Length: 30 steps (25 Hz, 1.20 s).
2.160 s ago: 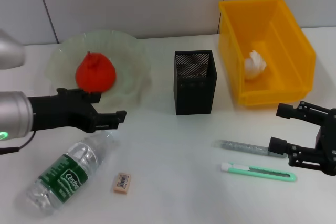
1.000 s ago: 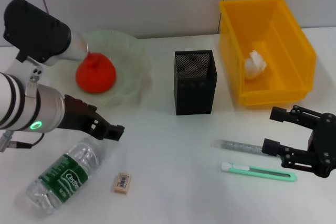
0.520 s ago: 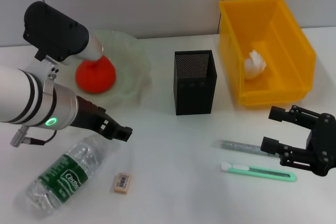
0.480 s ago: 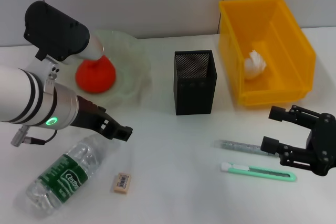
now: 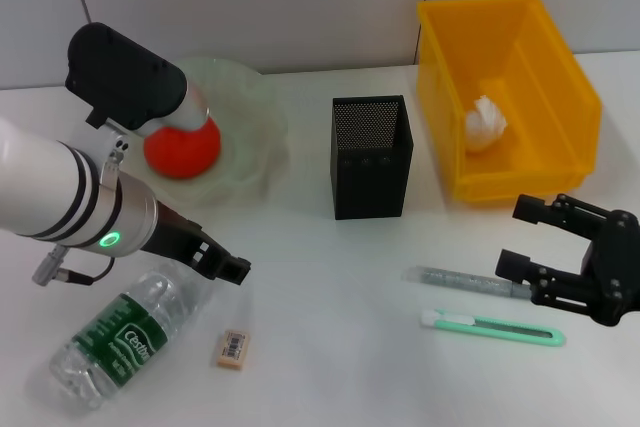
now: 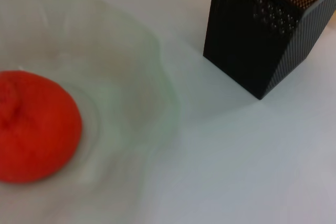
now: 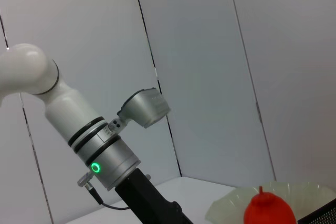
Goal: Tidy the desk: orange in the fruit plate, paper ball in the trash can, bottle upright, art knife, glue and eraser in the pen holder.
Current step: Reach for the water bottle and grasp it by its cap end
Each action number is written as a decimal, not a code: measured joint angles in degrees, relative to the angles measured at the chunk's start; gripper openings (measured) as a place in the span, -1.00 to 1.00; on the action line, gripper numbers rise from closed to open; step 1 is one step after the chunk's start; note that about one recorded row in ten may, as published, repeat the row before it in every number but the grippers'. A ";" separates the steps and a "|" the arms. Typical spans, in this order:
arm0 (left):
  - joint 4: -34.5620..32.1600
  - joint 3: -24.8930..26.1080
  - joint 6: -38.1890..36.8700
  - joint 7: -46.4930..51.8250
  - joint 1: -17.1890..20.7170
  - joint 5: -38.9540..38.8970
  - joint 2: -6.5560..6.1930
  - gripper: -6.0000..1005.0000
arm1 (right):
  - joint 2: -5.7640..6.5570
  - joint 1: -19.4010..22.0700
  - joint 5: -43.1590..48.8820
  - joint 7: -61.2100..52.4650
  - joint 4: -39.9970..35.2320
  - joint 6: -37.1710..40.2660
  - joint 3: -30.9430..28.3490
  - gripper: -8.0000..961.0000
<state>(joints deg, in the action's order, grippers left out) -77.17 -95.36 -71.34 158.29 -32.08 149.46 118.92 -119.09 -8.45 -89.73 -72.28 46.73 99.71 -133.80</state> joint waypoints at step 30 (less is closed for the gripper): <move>6.97 0.53 2.73 -0.47 -2.71 0.83 0.09 0.46 | -0.01 -1.23 -0.20 0.46 -1.05 -0.92 0.03 0.63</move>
<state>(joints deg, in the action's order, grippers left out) -70.21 -94.83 -68.60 157.82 -34.79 150.30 119.00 -119.09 -9.68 -89.93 -71.82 45.69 98.79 -133.77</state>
